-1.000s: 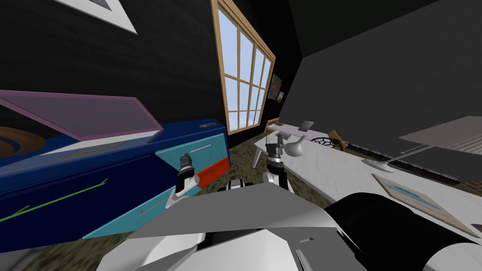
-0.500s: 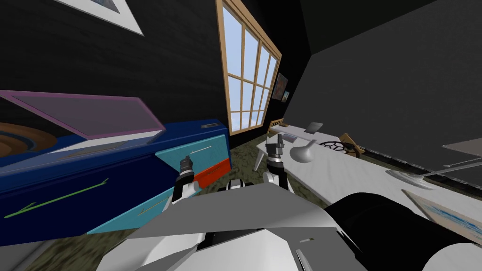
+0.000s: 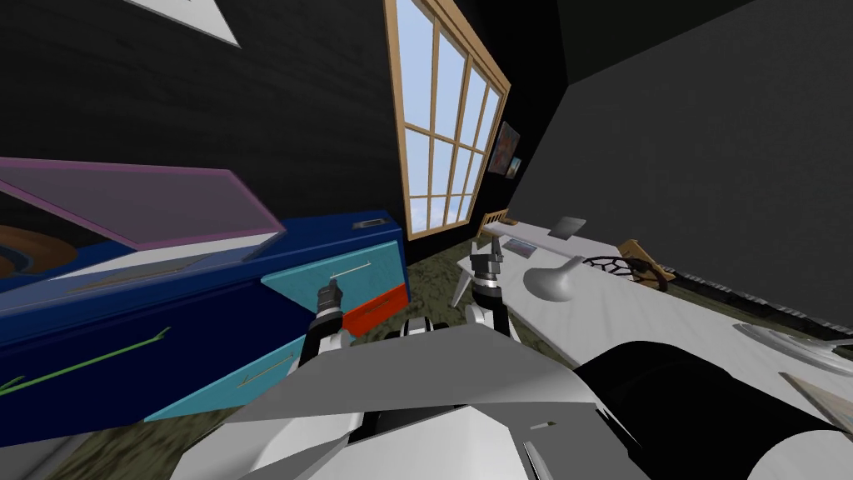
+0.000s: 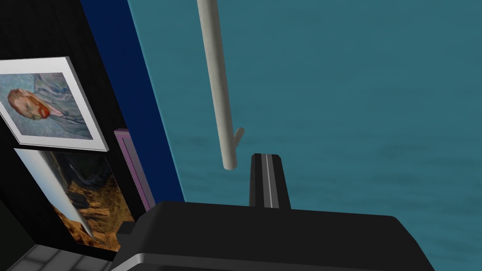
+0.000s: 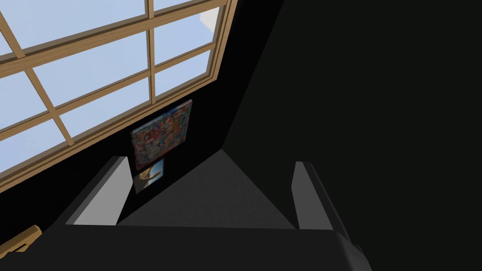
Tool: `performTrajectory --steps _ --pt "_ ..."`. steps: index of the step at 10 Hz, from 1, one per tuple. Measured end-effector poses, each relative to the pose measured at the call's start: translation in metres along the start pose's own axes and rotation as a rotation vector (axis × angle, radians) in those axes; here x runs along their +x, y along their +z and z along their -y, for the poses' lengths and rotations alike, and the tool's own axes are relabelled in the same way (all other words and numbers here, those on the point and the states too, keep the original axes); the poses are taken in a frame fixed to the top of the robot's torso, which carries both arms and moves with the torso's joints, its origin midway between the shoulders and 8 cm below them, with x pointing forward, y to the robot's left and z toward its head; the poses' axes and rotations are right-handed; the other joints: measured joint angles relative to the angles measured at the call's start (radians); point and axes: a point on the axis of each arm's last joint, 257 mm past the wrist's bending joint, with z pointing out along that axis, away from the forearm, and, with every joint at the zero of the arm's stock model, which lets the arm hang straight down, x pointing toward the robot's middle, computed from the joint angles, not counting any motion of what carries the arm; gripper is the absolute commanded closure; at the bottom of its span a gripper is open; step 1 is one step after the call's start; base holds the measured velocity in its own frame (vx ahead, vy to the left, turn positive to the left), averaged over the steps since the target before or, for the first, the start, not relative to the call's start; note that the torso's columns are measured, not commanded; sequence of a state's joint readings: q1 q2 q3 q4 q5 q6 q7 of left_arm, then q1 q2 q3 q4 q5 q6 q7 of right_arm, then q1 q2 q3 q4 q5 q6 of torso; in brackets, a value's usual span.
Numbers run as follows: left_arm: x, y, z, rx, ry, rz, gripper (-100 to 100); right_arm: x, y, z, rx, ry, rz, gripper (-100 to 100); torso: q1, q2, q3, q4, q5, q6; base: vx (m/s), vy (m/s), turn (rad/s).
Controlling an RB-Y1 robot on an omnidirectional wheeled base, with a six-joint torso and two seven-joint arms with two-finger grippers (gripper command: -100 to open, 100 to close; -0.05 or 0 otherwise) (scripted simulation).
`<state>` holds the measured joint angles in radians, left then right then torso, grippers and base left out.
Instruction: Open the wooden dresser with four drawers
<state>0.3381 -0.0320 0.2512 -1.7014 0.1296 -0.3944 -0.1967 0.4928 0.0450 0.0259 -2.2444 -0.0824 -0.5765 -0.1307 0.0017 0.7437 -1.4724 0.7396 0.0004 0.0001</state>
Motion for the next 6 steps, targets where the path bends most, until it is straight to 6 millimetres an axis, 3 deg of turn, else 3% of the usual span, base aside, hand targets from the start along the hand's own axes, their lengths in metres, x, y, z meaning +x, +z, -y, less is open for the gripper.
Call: performTrajectory --steps 2,3,4,6 --pt "0.013 -0.015 0.003 -0.013 -0.043 -0.033 100 0.000 0.000 0.000 0.000 0.000 0.000 0 -0.003 -0.008 -0.005 -0.002 -0.001 0.000 0.080 -0.039 0.062" --pt "0.010 -0.022 0.007 -0.014 -0.043 -0.034 100 0.000 0.000 0.000 0.000 0.000 0.000 0 -0.001 -0.006 -0.004 -0.002 -0.001 0.000 0.020 -0.008 -0.003" --pt "0.010 -0.023 0.008 -0.015 -0.043 -0.034 -100 0.000 0.000 0.000 0.000 0.000 0.000 0 0.000 -0.004 -0.002 -0.001 0.000 0.000 0.007 -0.006 0.000" --pt "0.006 -0.018 0.011 -0.003 -0.001 -0.065 -100 0.000 0.000 0.000 0.000 0.000 0.000 0 -0.001 -0.004 -0.003 -0.001 0.000 0.000 0.000 0.000 0.000"
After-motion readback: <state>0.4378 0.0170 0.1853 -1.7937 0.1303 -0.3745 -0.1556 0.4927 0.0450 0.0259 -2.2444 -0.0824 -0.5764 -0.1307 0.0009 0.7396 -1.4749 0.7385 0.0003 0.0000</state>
